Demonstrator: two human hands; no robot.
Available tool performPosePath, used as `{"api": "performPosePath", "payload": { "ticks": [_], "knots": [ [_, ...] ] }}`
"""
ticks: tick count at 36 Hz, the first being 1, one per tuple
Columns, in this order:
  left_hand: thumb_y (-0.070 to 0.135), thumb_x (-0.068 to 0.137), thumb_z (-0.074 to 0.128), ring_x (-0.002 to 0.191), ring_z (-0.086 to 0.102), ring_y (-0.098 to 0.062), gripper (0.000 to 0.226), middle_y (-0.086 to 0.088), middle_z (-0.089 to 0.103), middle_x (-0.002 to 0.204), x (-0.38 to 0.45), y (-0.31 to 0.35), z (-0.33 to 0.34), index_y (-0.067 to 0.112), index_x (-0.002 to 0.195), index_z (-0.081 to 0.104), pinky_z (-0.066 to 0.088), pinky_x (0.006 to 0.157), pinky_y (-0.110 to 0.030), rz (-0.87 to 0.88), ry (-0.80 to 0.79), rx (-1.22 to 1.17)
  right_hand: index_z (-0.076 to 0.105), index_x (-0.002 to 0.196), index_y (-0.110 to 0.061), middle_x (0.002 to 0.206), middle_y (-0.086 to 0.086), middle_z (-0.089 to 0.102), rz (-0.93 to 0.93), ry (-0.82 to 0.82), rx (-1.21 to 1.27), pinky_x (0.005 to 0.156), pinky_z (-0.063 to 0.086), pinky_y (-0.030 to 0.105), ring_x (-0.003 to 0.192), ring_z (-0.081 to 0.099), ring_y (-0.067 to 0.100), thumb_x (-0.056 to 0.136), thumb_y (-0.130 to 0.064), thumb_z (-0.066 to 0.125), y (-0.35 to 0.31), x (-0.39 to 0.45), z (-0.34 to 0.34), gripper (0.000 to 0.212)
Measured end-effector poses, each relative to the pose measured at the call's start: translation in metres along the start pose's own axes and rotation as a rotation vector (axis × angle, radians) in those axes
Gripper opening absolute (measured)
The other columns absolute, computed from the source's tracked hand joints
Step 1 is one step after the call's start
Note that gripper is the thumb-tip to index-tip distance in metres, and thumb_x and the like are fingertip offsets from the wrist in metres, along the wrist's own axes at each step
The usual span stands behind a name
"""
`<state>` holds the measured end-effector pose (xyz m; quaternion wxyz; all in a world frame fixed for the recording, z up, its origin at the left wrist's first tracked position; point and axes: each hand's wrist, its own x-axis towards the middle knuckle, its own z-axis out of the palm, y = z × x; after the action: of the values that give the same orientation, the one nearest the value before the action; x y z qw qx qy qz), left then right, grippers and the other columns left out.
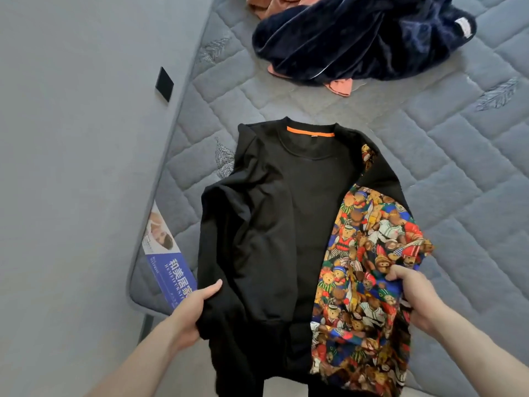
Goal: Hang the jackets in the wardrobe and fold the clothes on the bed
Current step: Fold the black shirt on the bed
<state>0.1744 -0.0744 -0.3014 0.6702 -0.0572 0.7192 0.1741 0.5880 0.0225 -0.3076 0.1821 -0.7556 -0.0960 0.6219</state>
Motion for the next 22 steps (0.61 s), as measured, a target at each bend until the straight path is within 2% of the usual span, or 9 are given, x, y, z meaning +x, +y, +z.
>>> {"api": "performPosePath", "payload": {
  "ticks": [2, 5, 8, 10, 12, 15, 17, 19, 22],
  "knots": [
    [0.044, 0.083, 0.078, 0.095, 0.076, -0.027, 0.036, -0.009, 0.078, 0.106, 0.003, -0.009, -0.005, 0.014, 0.102, 0.082, 0.059, 0.081, -0.037, 0.007, 0.064, 0.095, 0.065, 0.090, -0.006, 0.071, 0.007, 0.072, -0.039, 0.083, -0.105, 0.058, 0.054, 0.036, 0.060, 0.070, 0.023, 0.081, -0.006, 0.063, 0.009, 0.004, 0.003, 0.009],
    [0.053, 0.089, 0.072, 0.110, 0.067, -0.027, 0.055, -0.003, 0.072, 0.118, 0.011, -0.014, -0.014, 0.018, 0.131, 0.067, 0.051, 0.100, -0.039, 0.145, 0.309, 0.517, 0.065, 0.112, -0.011, 0.109, 0.011, 0.072, -0.125, 0.270, -0.309, 0.093, 0.053, 0.047, 0.098, 0.067, 0.032, 0.092, -0.028, 0.068, 0.024, 0.011, 0.001, 0.027],
    [0.058, 0.087, 0.069, 0.113, 0.062, -0.028, 0.059, -0.001, 0.068, 0.122, 0.013, -0.003, -0.017, 0.023, 0.133, 0.059, 0.051, 0.097, -0.039, 0.253, 0.434, 0.833, 0.054, 0.129, -0.015, 0.126, 0.011, 0.065, -0.146, 0.331, -0.328, 0.099, 0.046, 0.047, 0.115, 0.060, 0.035, 0.091, -0.040, 0.070, 0.031, 0.010, -0.003, 0.048],
    [0.053, 0.081, 0.072, 0.100, 0.060, -0.025, 0.062, 0.003, 0.060, 0.111, 0.013, 0.013, -0.015, 0.023, 0.130, 0.050, 0.054, 0.089, -0.041, 0.282, 0.483, 0.842, 0.048, 0.134, -0.016, 0.128, 0.010, 0.062, -0.133, 0.316, -0.298, 0.101, 0.047, 0.049, 0.116, 0.060, 0.035, 0.088, -0.044, 0.073, 0.032, 0.010, -0.006, 0.060],
    [0.052, 0.070, 0.070, 0.099, 0.058, -0.022, 0.073, 0.004, 0.055, 0.114, 0.010, 0.037, -0.009, 0.022, 0.130, 0.043, 0.053, 0.088, -0.042, 0.349, 0.521, 0.763, 0.040, 0.143, -0.015, 0.132, 0.011, 0.060, -0.140, 0.304, -0.238, 0.104, 0.047, 0.050, 0.115, 0.060, 0.032, 0.085, -0.044, 0.076, 0.028, 0.013, -0.010, 0.074],
    [0.054, 0.064, 0.064, 0.115, 0.052, -0.020, 0.083, 0.000, 0.051, 0.134, 0.008, 0.082, 0.007, 0.019, 0.135, 0.042, 0.043, 0.094, -0.036, 0.570, 0.579, 0.689, 0.028, 0.153, -0.024, 0.149, 0.011, 0.050, -0.195, 0.306, -0.096, 0.105, 0.048, 0.050, 0.113, 0.063, 0.026, 0.083, -0.043, 0.080, 0.009, 0.017, -0.016, 0.089],
    [0.054, 0.067, 0.066, 0.124, 0.048, -0.020, 0.079, 0.000, 0.048, 0.136, 0.010, 0.114, 0.023, 0.019, 0.135, 0.045, 0.035, 0.097, -0.033, 0.696, 0.618, 0.709, 0.024, 0.155, -0.029, 0.157, 0.008, 0.040, -0.232, 0.321, -0.081, 0.104, 0.049, 0.051, 0.119, 0.060, 0.026, 0.081, -0.048, 0.080, -0.011, 0.021, -0.017, 0.094],
    [0.055, 0.068, 0.070, 0.129, 0.046, -0.022, 0.079, -0.002, 0.045, 0.136, 0.013, 0.144, 0.044, 0.018, 0.134, 0.047, 0.036, 0.104, -0.034, 0.782, 0.625, 0.737, 0.022, 0.156, -0.028, 0.159, 0.007, 0.037, -0.267, 0.350, -0.126, 0.110, 0.044, 0.052, 0.134, 0.050, 0.030, 0.078, -0.054, 0.081, -0.032, 0.026, -0.016, 0.101],
    [0.061, 0.069, 0.077, 0.139, 0.037, -0.029, 0.096, -0.006, 0.039, 0.147, 0.018, 0.179, 0.076, 0.016, 0.145, 0.039, 0.033, 0.114, -0.042, 0.819, 0.625, 0.809, 0.024, 0.158, -0.022, 0.156, 0.005, 0.043, -0.302, 0.369, -0.192, 0.112, 0.040, 0.049, 0.138, 0.046, 0.028, 0.076, -0.057, 0.082, -0.061, 0.035, -0.014, 0.106]
  ]
}}
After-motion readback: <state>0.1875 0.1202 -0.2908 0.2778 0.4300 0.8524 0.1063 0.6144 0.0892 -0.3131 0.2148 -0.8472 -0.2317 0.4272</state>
